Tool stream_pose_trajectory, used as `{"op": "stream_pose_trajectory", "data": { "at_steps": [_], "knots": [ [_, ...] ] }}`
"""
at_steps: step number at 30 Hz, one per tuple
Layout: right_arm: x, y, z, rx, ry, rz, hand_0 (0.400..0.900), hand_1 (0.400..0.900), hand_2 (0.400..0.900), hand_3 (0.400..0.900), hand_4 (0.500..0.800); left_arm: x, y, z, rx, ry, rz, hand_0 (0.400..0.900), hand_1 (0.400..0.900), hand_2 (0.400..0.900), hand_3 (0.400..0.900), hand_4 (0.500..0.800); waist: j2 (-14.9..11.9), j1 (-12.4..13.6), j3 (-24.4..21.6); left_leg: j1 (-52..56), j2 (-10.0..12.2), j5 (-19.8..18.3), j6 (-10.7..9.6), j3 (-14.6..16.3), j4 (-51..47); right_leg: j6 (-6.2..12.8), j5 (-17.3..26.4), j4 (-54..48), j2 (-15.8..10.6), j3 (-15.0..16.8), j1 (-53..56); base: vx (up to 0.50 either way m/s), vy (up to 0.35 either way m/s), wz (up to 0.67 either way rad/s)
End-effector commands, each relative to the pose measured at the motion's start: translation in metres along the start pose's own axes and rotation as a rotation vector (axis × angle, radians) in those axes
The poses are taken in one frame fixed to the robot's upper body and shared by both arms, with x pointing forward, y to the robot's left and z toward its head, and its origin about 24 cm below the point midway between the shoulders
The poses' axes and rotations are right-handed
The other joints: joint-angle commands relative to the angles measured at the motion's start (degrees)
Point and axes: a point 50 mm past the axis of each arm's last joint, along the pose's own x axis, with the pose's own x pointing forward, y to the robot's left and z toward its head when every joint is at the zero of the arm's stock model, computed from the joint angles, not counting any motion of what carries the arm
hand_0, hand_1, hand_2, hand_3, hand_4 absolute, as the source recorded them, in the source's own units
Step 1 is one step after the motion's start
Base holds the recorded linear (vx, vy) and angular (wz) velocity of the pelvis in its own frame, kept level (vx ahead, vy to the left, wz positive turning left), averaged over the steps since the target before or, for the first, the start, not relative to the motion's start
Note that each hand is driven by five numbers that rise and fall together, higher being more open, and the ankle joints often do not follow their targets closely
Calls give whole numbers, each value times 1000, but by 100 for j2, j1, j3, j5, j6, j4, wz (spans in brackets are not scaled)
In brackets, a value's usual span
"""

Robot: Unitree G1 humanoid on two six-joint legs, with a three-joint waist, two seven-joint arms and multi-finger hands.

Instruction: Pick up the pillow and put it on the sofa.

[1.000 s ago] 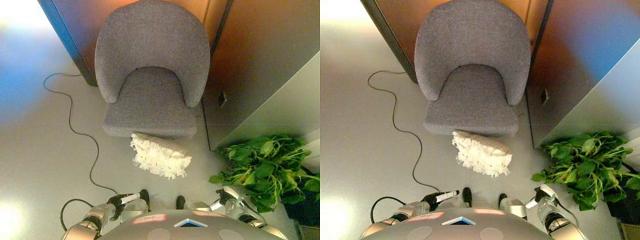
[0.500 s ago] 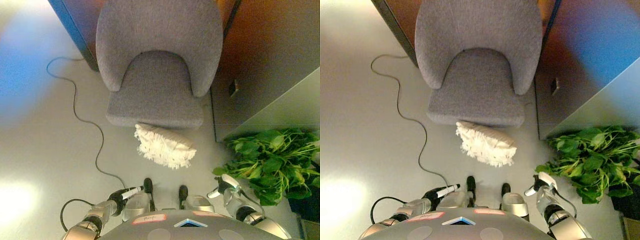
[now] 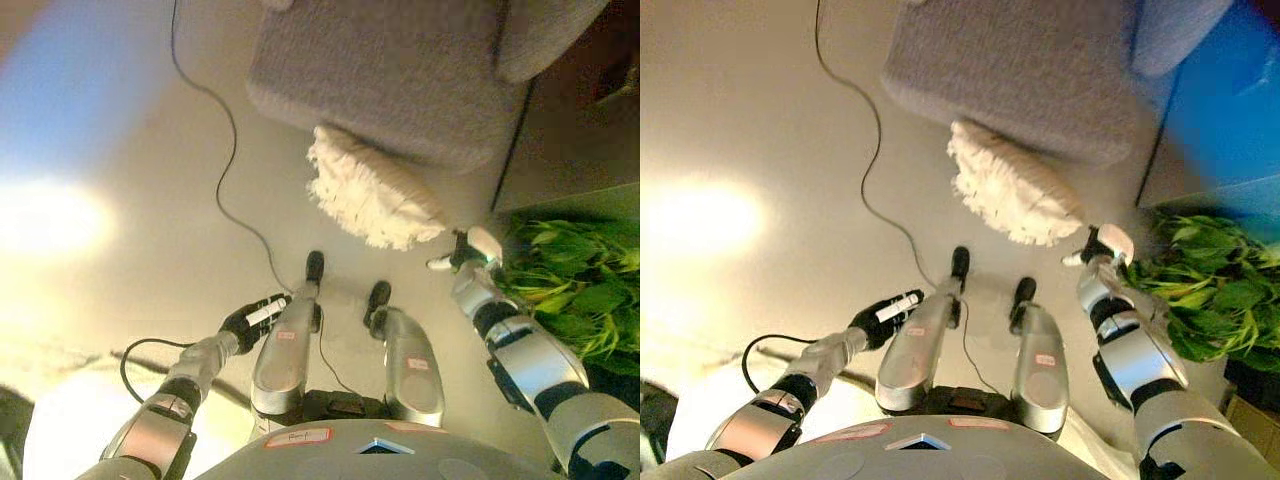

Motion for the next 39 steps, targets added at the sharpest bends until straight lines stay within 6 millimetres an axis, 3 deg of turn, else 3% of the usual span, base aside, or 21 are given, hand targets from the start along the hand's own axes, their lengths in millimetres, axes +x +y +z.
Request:
{"op": "stream_pose_trajectory", "data": {
  "at_steps": [1,14,25,31,39],
  "knots": [
    [11,-39,-21,7,93,-140,900,900,900,900,800,2,-18,2,-35,-68,-106,900,900,900,900,800,206,79,-42,-425,-330,-786,261,-4,824,-51,170,213,77,-195,-430,-63,31,6],
    [22,-129,5,89,95,-327,900,900,900,900,800,-7,-35,22,-121,-247,-296,900,900,900,900,800,592,271,284,-1567,-368,-1449,439,301,2437,-235,-643,2182,-236,-58,-1622,-18,30,1],
    [17,-186,11,233,141,-493,900,900,900,900,800,-17,-34,15,-188,-324,-324,900,900,900,900,800,794,375,390,-2179,-372,-1639,511,389,3169,-327,-833,2902,-324,27,-2201,1,-2,-2],
    [9,-221,27,294,120,-548,900,900,900,900,800,-21,-36,13,-217,-340,-333,900,900,900,900,800,945,449,391,-2563,-403,-1686,516,407,3499,-369,-913,3214,-388,131,-2568,4,10,7],
    [-2,-250,50,369,74,-573,900,900,900,900,800,-26,-34,6,-239,-341,-348,900,900,900,900,800,1036,532,393,-2927,-426,-1770,488,394,3885,-385,-1002,3528,-406,222,-2896,-1,4,1]
  ]
}}
